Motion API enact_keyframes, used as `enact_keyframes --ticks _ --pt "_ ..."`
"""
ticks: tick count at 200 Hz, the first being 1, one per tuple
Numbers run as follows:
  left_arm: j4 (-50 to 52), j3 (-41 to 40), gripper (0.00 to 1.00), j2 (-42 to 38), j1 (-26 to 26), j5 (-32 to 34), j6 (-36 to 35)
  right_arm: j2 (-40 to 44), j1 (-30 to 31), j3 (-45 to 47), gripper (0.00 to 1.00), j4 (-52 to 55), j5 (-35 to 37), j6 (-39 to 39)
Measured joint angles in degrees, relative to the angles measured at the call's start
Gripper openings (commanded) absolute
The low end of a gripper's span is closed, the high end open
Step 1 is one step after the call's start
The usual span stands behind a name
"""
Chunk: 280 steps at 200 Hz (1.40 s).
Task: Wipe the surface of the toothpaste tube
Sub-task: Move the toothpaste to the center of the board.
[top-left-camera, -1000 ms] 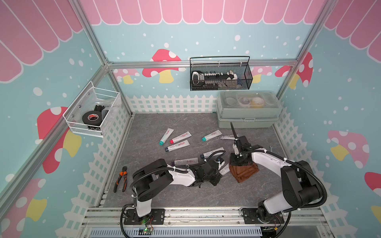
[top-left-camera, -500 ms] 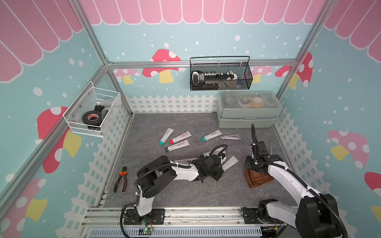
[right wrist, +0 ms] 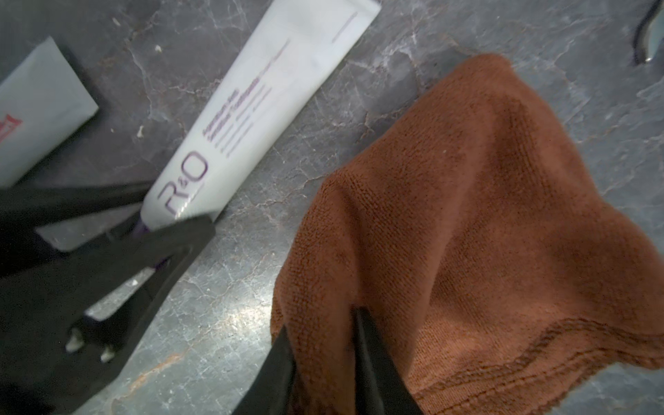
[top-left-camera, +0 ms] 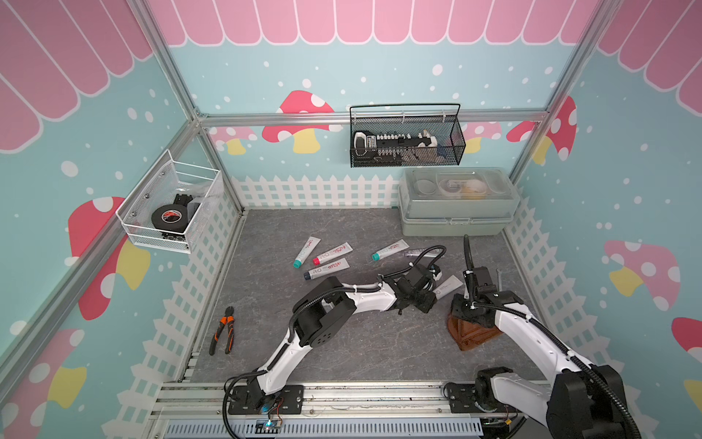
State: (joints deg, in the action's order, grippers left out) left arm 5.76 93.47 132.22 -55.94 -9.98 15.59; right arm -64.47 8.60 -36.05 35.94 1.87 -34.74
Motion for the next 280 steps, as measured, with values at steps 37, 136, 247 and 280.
enact_keyframes --ticks 37,136,247,280 --pt "4.3 9.9 0.34 5.5 0.2 -1.1 0.0 0.6 0.0 0.7 0.4 -0.1 -0.4 -0.2" --pt "4.1 2.8 0.71 0.0 2.0 -2.2 -0.8 1.6 0.0 1.2 0.59 -0.7 -2.0 -0.2" --pt "7.1 7.9 0.71 -5.8 11.8 -0.5 -3.7 1.5 0.0 2.1 0.59 -3.0 -4.3 0.0" --pt "9.4 14.6 0.71 -0.7 14.5 -0.6 -4.4 1.4 0.0 2.2 0.58 -3.2 -4.4 0.1"
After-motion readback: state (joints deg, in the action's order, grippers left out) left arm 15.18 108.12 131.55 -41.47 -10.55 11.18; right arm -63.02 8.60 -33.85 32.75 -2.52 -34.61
